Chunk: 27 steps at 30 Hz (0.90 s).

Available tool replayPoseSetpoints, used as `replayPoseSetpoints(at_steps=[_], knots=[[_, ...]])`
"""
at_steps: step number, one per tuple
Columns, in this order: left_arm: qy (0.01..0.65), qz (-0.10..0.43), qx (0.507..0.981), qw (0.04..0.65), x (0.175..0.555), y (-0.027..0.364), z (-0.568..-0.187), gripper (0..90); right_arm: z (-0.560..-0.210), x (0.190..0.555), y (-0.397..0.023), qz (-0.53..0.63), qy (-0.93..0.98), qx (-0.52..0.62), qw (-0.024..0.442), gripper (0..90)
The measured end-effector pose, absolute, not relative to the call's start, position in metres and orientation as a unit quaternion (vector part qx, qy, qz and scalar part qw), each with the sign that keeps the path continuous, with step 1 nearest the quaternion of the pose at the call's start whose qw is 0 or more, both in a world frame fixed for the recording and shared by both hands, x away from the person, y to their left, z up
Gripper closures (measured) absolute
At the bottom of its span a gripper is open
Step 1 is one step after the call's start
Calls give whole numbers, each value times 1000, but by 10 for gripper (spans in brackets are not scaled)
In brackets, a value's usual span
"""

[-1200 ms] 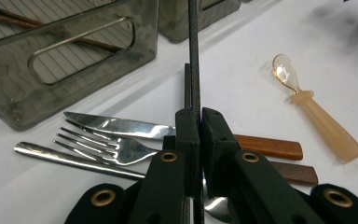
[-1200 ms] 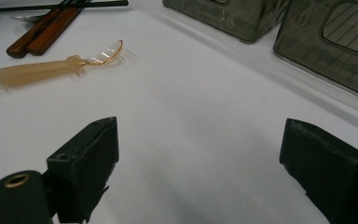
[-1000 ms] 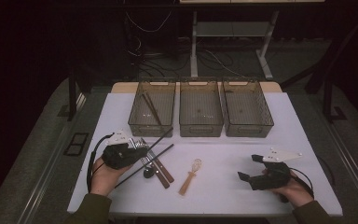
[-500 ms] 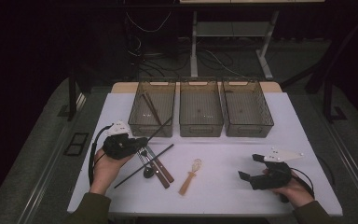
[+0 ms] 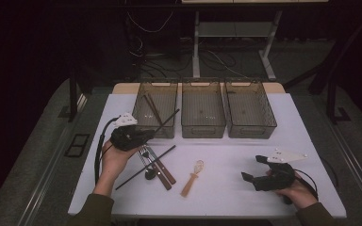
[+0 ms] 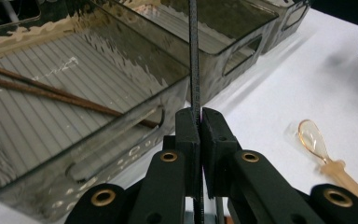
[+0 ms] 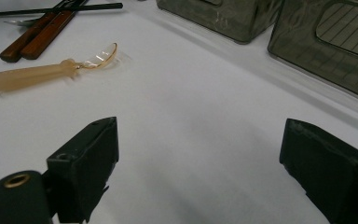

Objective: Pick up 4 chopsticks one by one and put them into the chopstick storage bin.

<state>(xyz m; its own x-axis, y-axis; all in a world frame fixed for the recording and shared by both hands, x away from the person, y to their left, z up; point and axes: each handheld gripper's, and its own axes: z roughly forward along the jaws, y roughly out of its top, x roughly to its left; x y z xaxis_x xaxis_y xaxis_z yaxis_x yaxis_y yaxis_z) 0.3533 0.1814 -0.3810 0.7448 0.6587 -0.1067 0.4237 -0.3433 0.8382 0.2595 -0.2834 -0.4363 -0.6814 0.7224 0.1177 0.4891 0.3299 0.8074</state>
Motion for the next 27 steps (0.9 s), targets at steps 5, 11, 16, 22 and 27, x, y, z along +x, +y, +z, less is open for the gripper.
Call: replayPoseSetpoints(at_steps=[5,11,16,22,27], knots=[[338,127,805,471,363,177,-378,854,-436,259,-283,440,804,376,134,117],[340,129,801,476,374,173,-377,854,-436,259,-284,440,805,374,134,117],[347,132,796,479,387,172,-374,854,-435,258,-284,442,805,373,134,118],[354,140,791,479,402,171,-367,854,-435,258,-285,445,803,373,135,117],[362,146,789,475,413,170,-361,854,-434,257,-284,445,803,372,136,118]])
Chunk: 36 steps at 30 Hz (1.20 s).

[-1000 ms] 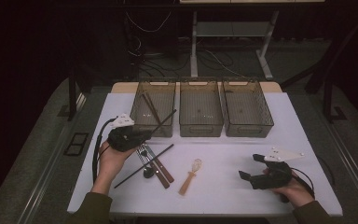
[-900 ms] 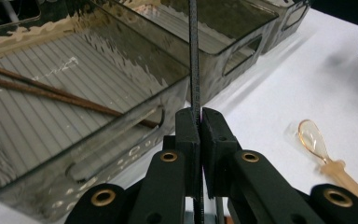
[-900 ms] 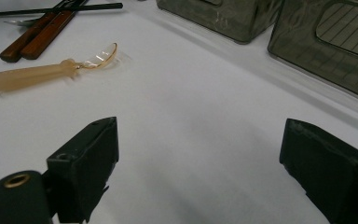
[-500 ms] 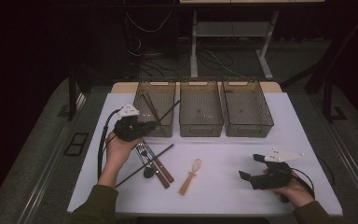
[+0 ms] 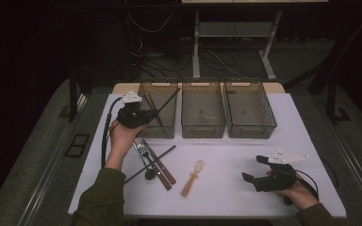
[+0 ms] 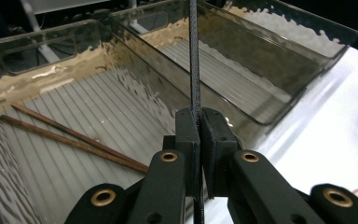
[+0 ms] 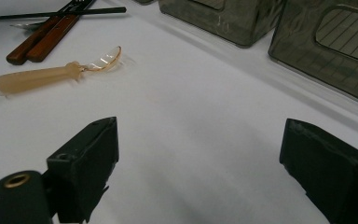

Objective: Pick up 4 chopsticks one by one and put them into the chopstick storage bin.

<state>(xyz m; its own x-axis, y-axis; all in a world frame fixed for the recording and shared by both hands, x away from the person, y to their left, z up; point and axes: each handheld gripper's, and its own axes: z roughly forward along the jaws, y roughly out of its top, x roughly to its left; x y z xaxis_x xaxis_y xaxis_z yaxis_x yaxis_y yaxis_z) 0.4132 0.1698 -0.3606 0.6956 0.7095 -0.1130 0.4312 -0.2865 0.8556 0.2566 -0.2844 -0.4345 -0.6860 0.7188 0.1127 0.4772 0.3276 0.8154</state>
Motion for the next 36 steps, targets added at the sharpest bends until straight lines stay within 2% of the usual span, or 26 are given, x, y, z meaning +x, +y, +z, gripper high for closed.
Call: replayPoseSetpoints(at_steps=[12,20,36], knots=[[381,162,780,470,441,168,-358,854,-434,255,-286,446,802,373,136,117],[387,190,773,466,460,165,-359,854,-432,253,-287,451,800,373,136,117],[413,190,774,441,495,164,-364,854,-432,253,-288,452,800,371,137,118]])
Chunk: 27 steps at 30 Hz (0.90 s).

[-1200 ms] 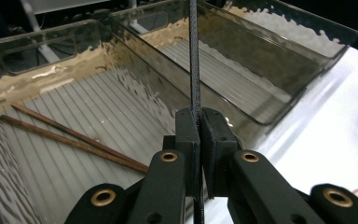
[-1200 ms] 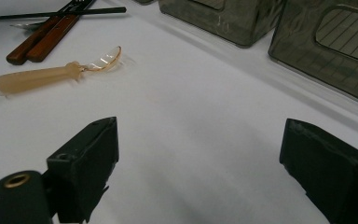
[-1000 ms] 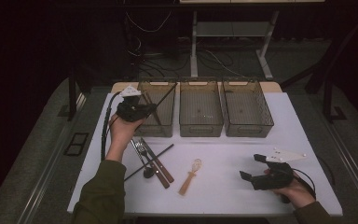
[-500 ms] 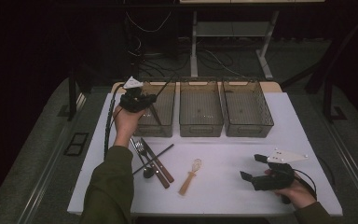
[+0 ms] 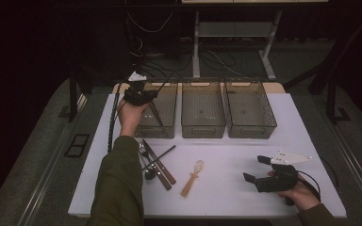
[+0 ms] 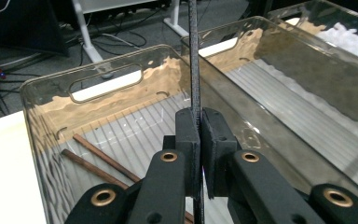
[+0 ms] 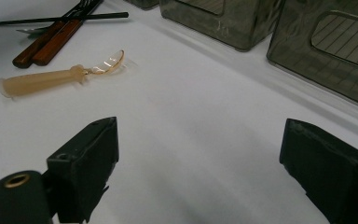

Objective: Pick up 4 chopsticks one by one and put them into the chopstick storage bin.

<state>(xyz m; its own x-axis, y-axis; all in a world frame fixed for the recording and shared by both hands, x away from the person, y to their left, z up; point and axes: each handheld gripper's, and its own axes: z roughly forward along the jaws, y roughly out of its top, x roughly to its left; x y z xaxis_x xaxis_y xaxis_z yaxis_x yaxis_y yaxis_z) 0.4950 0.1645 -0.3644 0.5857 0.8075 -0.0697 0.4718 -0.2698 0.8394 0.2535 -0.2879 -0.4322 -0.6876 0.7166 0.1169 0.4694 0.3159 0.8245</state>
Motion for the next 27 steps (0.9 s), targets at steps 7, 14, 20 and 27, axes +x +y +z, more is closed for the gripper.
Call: replayPoseSetpoints(at_steps=[7,14,20,27], knots=[[431,181,769,437,504,170,-374,854,-432,254,-288,453,798,373,135,117],[446,176,780,402,507,167,-379,854,-432,255,-289,453,798,374,135,118],[453,176,790,374,507,164,-380,853,-432,254,-289,455,797,375,135,117],[463,174,793,357,508,162,-381,834,-432,254,-289,455,797,373,136,118]])
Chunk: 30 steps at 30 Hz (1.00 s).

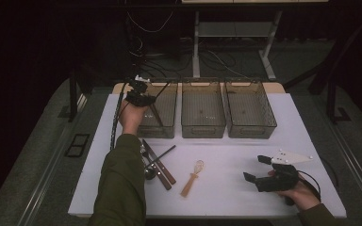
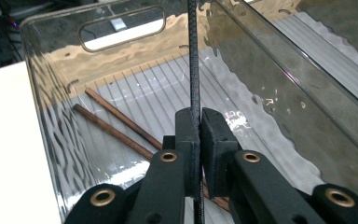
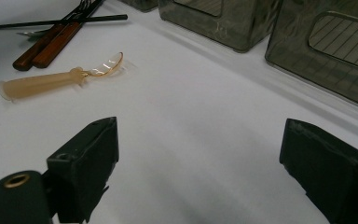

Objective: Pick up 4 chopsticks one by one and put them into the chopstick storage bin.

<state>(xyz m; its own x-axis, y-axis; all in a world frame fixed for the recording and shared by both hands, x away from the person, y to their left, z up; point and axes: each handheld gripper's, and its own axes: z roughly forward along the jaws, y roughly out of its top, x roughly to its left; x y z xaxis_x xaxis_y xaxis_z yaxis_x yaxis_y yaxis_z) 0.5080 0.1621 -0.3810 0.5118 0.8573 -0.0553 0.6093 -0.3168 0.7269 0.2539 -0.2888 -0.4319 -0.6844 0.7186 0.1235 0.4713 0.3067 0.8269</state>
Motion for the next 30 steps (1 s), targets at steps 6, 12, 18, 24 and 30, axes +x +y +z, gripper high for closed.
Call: replayPoseSetpoints(at_steps=[6,12,18,24,30], knots=[[460,180,791,361,507,162,-381,644,-432,254,-289,456,797,373,135,117],[442,169,803,364,503,162,-379,555,-432,254,-289,455,797,373,135,117],[426,157,812,367,495,164,-370,492,-432,254,-288,454,799,370,136,117],[403,152,817,384,480,165,-357,445,-432,254,-287,453,800,370,134,117],[384,146,817,405,465,168,-351,404,-431,254,-286,455,798,370,134,117]])
